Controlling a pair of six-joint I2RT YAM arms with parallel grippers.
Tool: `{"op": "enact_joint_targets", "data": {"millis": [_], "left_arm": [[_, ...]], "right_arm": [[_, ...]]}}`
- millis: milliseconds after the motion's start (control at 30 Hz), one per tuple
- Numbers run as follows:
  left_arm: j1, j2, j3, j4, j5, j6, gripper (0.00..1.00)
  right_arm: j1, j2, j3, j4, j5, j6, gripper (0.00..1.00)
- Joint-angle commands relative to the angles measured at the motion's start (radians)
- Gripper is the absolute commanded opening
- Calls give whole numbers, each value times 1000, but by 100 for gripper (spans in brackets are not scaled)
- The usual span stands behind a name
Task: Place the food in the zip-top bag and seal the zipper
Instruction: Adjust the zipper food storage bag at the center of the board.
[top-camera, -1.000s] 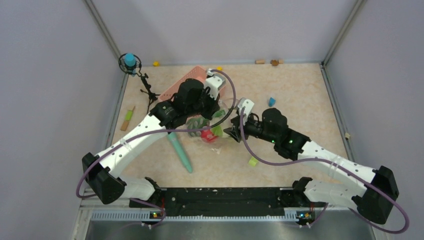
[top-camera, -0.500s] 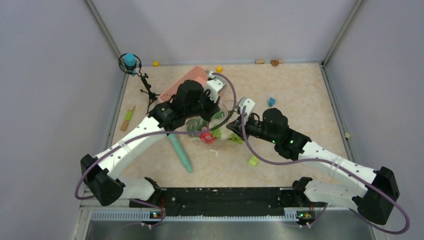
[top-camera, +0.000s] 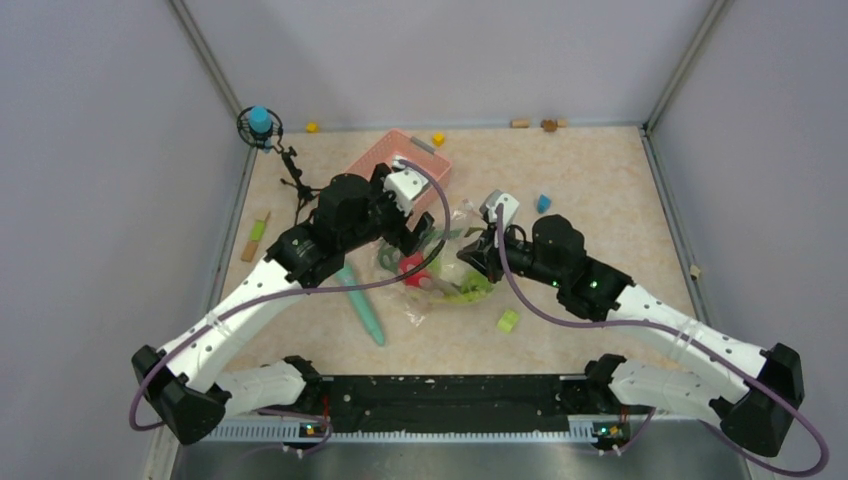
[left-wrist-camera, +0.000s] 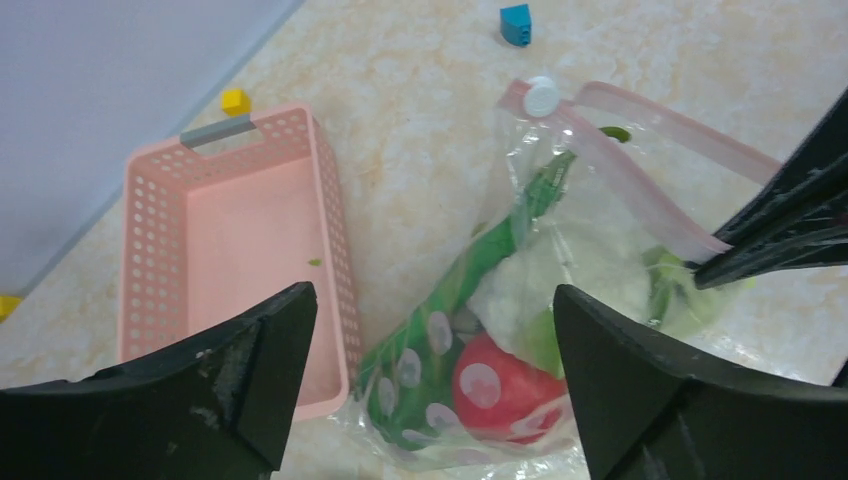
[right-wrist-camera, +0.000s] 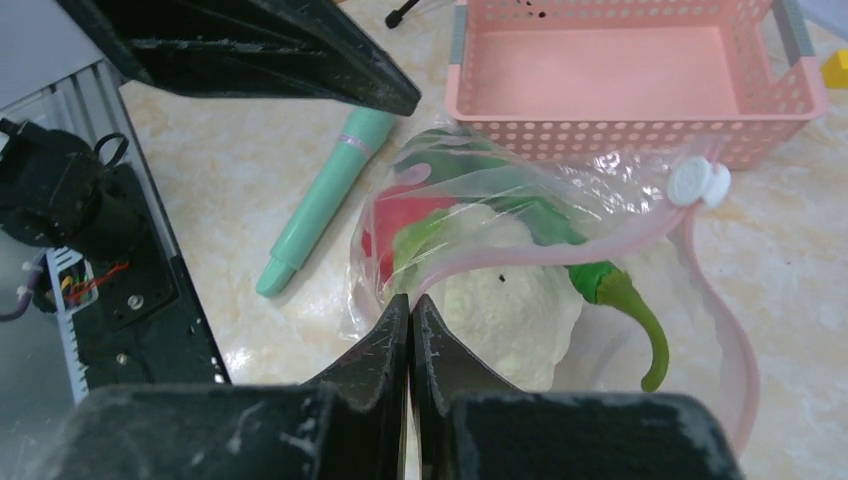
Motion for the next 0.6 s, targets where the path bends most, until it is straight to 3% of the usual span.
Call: {"op": "enact_joint_targets", "data": {"millis": [0,100,333,567], "left_arm": [[95,-42,-38,108,88,95,96],[173,-13,-19,70,244,121,97],[237,88,54,11,508,157,97],[252,181,131,10,673,174,97]], "right_arm": [[-7,36,127,-40,-100,-44,0],[-3,75,193,-109,-125,-99,0],[22,118,307,-296,-199,-291,0],[29,161,380,-433,-270,-396,0]]}}
